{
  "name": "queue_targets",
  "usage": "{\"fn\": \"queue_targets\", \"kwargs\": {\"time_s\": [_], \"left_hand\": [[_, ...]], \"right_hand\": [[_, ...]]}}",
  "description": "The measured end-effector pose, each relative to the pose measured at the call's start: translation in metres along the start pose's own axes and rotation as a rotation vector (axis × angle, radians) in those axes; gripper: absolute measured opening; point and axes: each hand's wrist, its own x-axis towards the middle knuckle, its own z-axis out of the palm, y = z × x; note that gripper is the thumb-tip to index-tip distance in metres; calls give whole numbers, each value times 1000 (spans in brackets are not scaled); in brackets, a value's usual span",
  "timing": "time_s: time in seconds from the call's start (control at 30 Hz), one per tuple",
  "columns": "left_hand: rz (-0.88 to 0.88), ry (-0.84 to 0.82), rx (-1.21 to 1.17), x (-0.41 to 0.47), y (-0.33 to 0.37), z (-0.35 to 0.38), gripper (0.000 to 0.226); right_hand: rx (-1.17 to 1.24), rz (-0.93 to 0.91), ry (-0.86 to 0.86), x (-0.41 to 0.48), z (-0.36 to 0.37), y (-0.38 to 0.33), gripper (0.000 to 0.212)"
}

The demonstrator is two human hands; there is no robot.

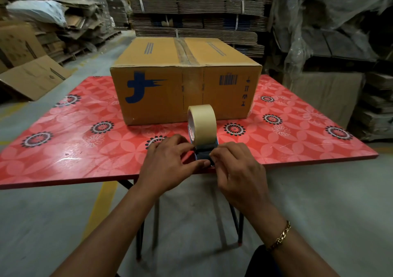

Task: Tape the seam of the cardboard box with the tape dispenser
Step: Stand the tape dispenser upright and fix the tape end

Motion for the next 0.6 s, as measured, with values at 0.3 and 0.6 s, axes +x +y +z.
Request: {"fn": "queue_targets", "kwargs": {"time_s": [0.3,0.6], "left_hand": [[17,22,1,0,-1,0,63],[21,27,-3,-2,2,-1,65]], "right_hand": [[-44,-24,14,-9,-4,-2,7],[-53,-63,61,-13,-9,-1,8]]}}
